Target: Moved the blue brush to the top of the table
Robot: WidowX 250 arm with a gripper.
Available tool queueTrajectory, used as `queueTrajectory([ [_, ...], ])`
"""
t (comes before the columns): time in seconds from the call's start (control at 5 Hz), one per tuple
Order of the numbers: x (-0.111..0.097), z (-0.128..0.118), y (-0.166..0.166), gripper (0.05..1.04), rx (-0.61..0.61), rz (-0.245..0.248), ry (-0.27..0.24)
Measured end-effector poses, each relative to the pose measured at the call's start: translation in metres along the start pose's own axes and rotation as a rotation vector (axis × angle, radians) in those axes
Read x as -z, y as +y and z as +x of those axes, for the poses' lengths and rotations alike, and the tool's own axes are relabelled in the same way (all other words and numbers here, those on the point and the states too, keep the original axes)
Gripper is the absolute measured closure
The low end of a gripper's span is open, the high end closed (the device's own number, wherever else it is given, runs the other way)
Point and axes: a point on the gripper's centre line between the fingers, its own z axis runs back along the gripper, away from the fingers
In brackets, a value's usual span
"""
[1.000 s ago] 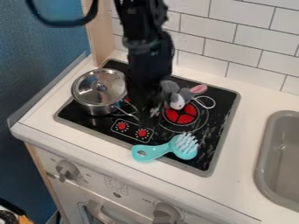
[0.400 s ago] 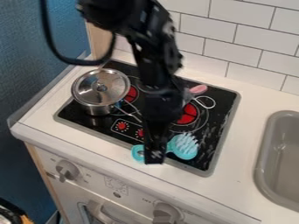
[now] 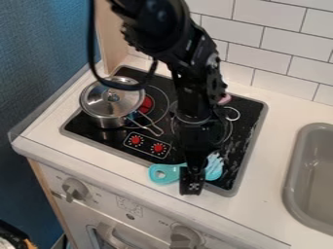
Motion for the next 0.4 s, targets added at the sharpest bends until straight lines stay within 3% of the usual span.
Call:
queueTrajectory([
  [0.4,0.0003,0.0070,0.0061,0.699,-0.052,-0.004,-0.026],
])
